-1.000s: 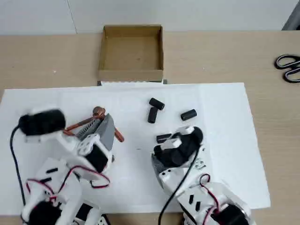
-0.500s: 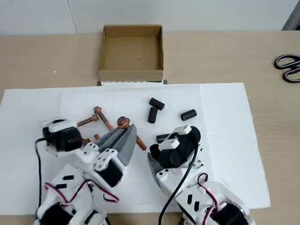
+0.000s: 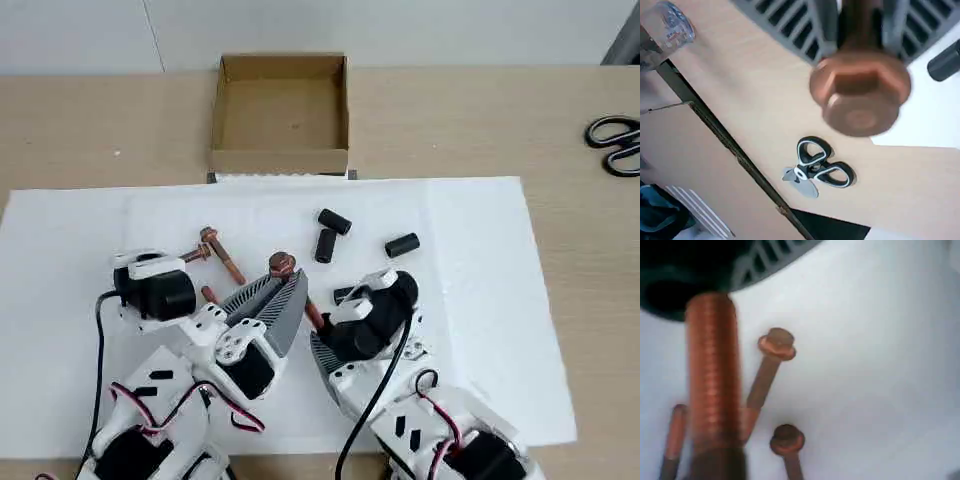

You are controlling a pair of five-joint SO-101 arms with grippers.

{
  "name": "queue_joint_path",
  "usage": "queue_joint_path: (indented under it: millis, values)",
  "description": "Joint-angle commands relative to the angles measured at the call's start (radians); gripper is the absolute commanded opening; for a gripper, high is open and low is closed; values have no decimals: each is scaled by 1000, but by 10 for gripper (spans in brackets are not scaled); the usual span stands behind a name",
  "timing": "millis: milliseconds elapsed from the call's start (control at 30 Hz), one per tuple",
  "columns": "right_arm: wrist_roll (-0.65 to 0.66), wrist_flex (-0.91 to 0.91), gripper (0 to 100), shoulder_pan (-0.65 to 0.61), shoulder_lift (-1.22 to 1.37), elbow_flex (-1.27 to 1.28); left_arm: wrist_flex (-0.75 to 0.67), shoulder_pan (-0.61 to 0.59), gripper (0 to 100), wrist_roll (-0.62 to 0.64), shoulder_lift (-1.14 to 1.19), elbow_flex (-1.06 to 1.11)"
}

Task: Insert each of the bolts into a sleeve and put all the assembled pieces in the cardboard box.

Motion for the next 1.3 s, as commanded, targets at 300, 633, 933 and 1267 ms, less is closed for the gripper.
queue_joint_path:
  millis: [300,633,933,1267]
  values:
    - [-6,-30,3,-22,-5,-6,-51,6,6,-35,-11,19]
    - [-5,-27,3,-27,-5,-5,-143,5,6,-49,-11,64]
    - [-5,-30,3,-27,-5,-6,-29,12,6,-69,-9,68]
    - [51,-84,3,-22,-7,-8,149,146,6,-150,-11,41]
